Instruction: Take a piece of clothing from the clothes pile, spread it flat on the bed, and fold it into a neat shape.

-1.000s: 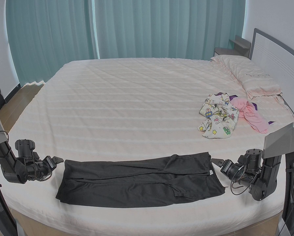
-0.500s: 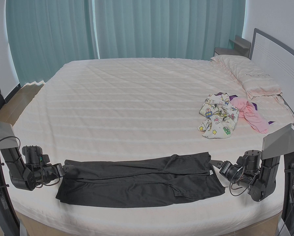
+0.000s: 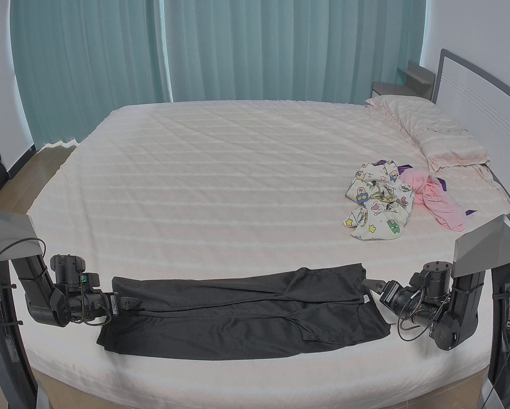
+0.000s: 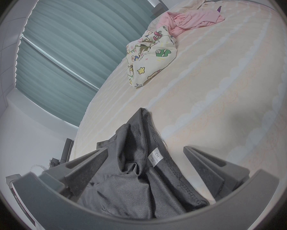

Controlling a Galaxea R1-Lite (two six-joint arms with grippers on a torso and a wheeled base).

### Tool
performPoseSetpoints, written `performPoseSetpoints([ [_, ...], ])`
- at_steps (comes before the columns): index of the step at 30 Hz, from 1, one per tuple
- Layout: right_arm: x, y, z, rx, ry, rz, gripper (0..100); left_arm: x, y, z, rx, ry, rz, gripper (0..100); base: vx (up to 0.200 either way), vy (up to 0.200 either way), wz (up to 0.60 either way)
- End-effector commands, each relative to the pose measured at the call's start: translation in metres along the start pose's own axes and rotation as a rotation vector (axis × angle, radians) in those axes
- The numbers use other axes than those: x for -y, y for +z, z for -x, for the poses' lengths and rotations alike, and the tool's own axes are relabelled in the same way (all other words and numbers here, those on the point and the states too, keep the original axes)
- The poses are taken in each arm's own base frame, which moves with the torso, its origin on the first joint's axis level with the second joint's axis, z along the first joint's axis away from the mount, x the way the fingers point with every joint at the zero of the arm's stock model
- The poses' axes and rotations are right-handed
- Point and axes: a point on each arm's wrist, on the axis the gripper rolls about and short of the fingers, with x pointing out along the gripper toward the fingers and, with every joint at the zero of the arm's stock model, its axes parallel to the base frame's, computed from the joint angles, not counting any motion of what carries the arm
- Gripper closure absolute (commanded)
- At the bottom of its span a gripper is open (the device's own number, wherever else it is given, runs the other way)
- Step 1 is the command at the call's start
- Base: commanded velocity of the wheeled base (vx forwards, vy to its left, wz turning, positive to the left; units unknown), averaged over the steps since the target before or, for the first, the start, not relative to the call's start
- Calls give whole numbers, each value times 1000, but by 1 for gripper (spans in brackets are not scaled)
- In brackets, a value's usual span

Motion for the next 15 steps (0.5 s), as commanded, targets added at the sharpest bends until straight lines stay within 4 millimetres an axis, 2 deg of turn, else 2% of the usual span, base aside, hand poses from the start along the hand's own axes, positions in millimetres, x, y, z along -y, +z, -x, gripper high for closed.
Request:
performPoseSetpoints([
  [1,-1,1,0,7,6,1,0,-1,-1,-4,-7,-2,0,0,0,0,0],
  [6,-1,1,0,8,7,2,0,-2,-3,-5,-13,-3,1,0,0,0,0],
  [7,-1,1,0,8,7,2,0,-2,-3,-5,-15,-3,2,100,0,0,0],
  [15,-1,0,0,6,7,2,0,-2,-3,-6,-11,-2,2,100,0,0,0],
])
